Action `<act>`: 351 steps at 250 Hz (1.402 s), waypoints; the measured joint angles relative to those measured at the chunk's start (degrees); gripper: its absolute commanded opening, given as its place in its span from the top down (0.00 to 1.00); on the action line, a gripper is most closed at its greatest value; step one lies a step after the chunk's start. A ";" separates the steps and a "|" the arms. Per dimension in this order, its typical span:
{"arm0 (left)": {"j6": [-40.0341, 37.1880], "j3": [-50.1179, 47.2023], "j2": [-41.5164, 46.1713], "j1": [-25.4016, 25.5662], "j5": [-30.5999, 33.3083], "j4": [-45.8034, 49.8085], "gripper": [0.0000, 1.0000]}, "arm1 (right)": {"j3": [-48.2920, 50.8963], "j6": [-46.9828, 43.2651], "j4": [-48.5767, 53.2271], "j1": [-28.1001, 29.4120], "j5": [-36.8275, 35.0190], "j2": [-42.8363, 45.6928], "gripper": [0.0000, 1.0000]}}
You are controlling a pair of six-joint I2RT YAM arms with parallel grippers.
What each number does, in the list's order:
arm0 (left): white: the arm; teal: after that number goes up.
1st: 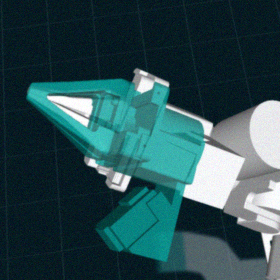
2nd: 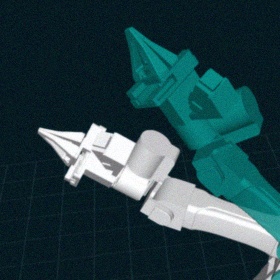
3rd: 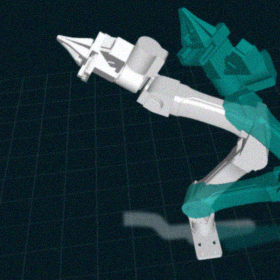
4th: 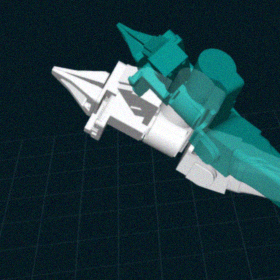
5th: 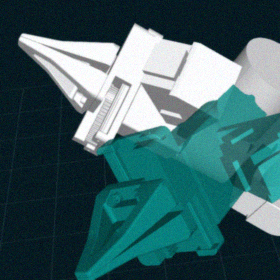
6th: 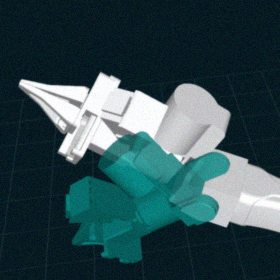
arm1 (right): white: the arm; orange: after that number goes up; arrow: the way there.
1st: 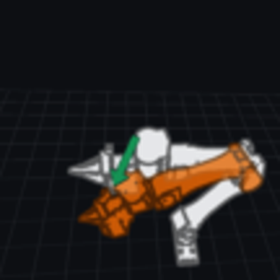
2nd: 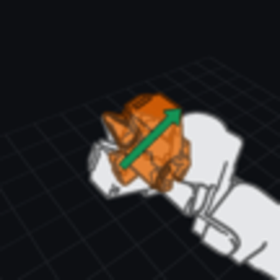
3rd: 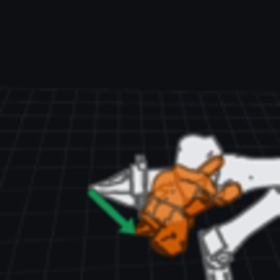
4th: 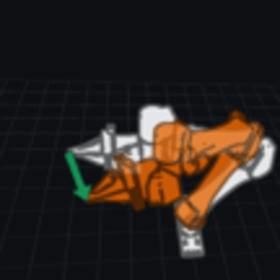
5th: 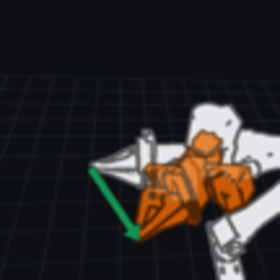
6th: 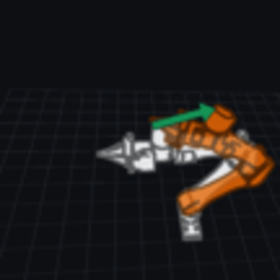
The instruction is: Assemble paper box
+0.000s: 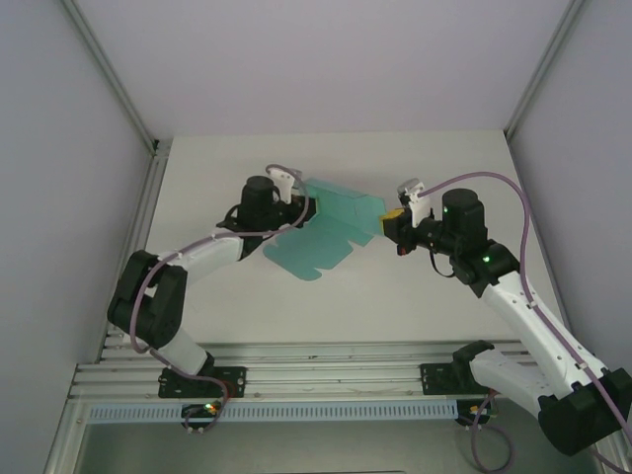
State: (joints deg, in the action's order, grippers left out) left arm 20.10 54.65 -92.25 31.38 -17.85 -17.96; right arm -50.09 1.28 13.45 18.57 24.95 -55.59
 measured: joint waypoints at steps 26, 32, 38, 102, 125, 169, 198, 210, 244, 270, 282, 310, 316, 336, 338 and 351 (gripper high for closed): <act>-0.90 0.66 0.00 1.55 4.20 1.14 0.80 | 0.02 0.02 0.00 0.00 0.39 0.00 1.00; -0.94 0.81 0.00 1.68 4.70 1.29 0.81 | 0.07 0.02 0.00 0.00 0.44 0.00 1.00; -0.94 0.96 0.00 1.86 5.18 1.44 0.82 | 0.07 0.02 -0.02 0.00 0.46 0.00 1.00; -0.44 1.38 0.00 2.03 6.47 1.05 0.87 | 0.90 0.00 -0.22 -0.04 0.44 0.74 1.00; -0.11 1.33 0.00 2.01 5.49 0.50 1.00 | 1.46 0.02 -0.52 -0.07 -0.07 0.92 1.00; -0.48 1.33 0.00 2.01 6.14 1.22 1.00 | 2.29 0.44 -1.03 -0.31 -2.08 0.92 0.69; -1.90 1.33 0.00 1.97 10.32 3.06 1.00 | 3.08 0.92 -1.07 -0.31 -4.87 1.27 0.28; -2.80 1.31 0.00 2.12 11.69 3.76 1.00 | 3.08 1.36 -1.27 -0.31 -6.36 1.46 0.18; -5.40 1.03 0.02 4.00 15.50 6.19 1.00 | 2.05 2.10 -1.53 -0.31 -11.47 1.77 0.09; -6.34 -0.26 0.55 5.66 17.03 6.54 1.00 | -1.44 2.05 -1.46 -0.31 -14.08 -0.57 0.07; -6.45 -0.94 0.98 6.16 17.27 6.75 1.00 | -3.17 2.03 -1.49 -0.31 -14.84 -2.34 0.07; -6.45 -2.16 2.21 6.38 17.81 6.95 1.00 | -5.01 1.95 -1.38 -0.31 -16.15 -6.12 0.07; -6.45 -2.32 2.45 6.38 17.97 6.97 1.00 | -5.01 1.95 -1.27 -0.31 -16.24 -6.69 0.07; -6.45 -2.43 3.23 6.36 18.58 7.32 1.00 | -5.01 1.79 -0.35 -0.31 -16.22 -8.41 0.08; -6.45 -2.43 3.32 6.36 18.60 7.32 1.00 | -5.01 1.77 -0.28 -0.31 -16.22 -8.57 0.08; -6.47 -2.43 3.80 6.38 18.78 7.34 1.00 | -5.01 1.75 0.42 -0.31 -16.11 -9.42 0.09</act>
State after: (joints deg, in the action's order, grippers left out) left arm 13.63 52.23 -88.44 37.76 0.93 -10.61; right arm -55.09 3.03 13.87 18.26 8.84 -65.01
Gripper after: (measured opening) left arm 0.086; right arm 0.920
